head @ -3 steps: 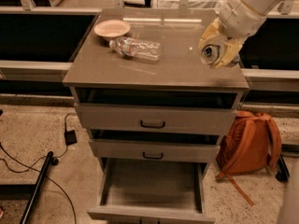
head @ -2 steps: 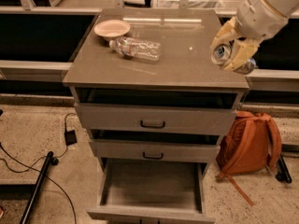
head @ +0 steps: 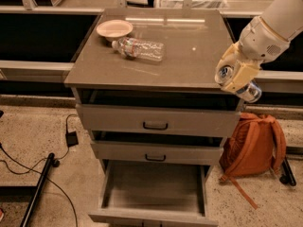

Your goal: Place redbull can into bottom drawer

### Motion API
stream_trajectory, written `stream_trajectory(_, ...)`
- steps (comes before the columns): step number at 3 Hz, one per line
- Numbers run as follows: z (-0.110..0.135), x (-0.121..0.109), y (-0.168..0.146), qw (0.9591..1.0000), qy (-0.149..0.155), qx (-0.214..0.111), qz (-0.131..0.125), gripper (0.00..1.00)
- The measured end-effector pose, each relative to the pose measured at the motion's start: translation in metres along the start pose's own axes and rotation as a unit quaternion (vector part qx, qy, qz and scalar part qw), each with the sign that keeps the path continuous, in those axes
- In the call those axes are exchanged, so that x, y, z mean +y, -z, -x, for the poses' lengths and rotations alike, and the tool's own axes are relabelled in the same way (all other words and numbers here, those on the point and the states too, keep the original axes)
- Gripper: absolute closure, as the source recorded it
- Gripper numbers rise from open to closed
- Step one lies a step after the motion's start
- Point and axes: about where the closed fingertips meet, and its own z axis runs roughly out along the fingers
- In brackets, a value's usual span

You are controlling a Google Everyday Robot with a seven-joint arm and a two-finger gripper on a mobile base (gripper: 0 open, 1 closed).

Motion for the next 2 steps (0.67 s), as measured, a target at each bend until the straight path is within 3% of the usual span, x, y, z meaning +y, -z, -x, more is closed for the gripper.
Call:
stream_trajectory(1,0.0,-0.002,-0.001,1.0,0.001,-0.001,-0.002,1.0)
stream_trajectory(2,-0.021,-0.01,-0.013,0.9986,-0.02,-0.042,-0.024,1.0)
